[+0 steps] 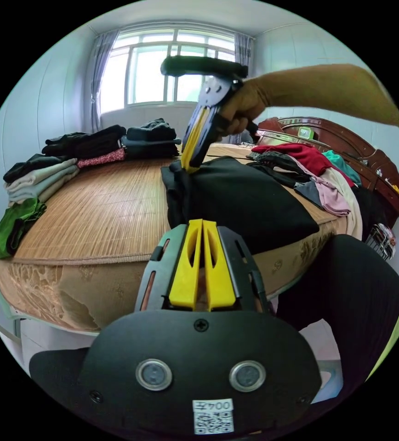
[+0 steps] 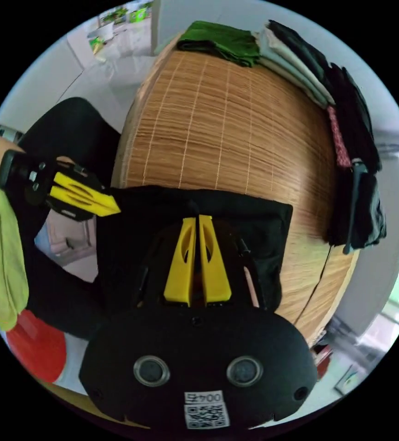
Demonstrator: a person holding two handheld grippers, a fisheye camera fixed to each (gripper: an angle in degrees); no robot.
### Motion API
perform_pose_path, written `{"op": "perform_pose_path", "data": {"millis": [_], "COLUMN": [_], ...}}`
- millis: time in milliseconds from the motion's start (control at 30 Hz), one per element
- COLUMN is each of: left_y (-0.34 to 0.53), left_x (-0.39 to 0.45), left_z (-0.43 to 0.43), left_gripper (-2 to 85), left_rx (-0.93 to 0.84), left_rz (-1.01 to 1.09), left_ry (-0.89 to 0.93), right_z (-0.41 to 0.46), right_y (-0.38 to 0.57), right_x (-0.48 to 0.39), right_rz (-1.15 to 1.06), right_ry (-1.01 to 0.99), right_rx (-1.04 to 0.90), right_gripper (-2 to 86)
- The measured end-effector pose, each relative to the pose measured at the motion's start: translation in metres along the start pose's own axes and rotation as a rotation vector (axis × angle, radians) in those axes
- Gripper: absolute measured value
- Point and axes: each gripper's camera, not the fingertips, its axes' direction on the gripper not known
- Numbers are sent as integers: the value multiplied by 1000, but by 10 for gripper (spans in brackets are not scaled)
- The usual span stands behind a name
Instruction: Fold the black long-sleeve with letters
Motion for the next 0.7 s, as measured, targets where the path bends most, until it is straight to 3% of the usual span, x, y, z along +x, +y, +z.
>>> {"op": "perform_pose_path", "data": {"millis": [100, 233, 367, 500, 567, 700], "left_y": [-6, -15, -33, -53, -77, -144], "left_x": [-12, -28, -39, -38, -32, -3], "left_z": [2, 3, 0, -16, -44, -26], "left_gripper": [2, 3, 8, 11, 8, 3], "left_rx": [0, 12, 11, 9, 92, 132], "left_rz": [-50, -118, -143, -118, -113, -38], "left_ry": [13, 73, 108, 20, -45, 30], "right_z": [3, -14, -35, -48, -41, -10], "right_y": [19, 59, 137, 233, 263, 288], "right_x": [25, 56, 75, 52, 31, 3], "right_rz": [187, 278, 476, 764, 855, 966], "right_ry": [-101, -260, -332, -223, -123, 38], "right_rx": [93, 163, 409, 686, 684, 575], "right_gripper": [18, 45, 64, 62, 49, 50]}}
